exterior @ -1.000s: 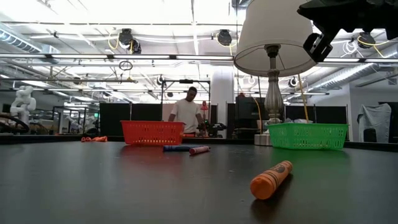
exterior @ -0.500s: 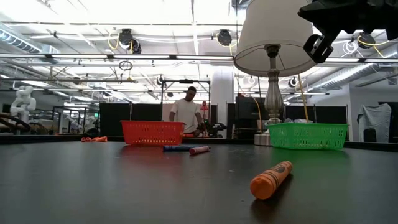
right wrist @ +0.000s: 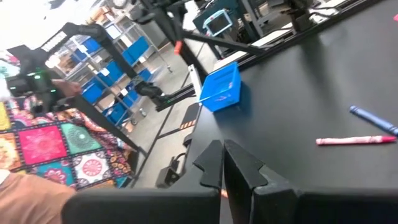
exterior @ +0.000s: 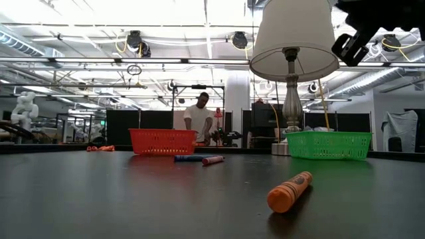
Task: Sort crayons
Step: Put the orange crayon into the blue basket
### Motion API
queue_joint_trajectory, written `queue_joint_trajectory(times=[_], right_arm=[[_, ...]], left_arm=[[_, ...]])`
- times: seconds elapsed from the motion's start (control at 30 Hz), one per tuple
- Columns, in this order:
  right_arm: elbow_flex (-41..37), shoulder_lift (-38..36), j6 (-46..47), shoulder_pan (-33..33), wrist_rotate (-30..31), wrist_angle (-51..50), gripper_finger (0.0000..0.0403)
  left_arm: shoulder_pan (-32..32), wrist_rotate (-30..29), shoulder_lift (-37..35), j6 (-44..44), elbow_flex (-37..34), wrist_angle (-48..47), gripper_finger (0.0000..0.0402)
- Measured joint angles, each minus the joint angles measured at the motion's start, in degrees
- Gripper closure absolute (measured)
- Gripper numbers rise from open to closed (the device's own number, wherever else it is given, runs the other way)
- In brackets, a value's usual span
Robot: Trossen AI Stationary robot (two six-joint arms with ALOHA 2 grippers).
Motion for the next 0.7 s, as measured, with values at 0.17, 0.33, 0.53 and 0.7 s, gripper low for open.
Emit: queue_joint_trajectory(times=[0.17, 0.33, 0.53, 0.7], right_arm=[[0.0, 0.0, 1.9, 2.2, 0.1, 0.0, 0.0403], [0.0, 0.0, 4.1, 4.1, 0.2, 0.0, 0.0403], [0.0, 0.0, 4.6, 5.6, 0.5, 0.0, 0.0403], [0.0, 0.0, 6.6, 5.8, 1.7, 0.0, 0.0403]], left_arm=[[-1.7, -0.1, 0.0, -1.3, -4.0, 0.2, 0.0391], [-2.6, -0.2, 0.0, -3.4, -8.1, 1.6, 0.0391], [-3.7, 1.6, 0.0, -3.0, -14.5, 8.2, 0.0391], [-4.0, 6.4, 0.0, -3.1, -20.0, 11.4, 0.0391]])
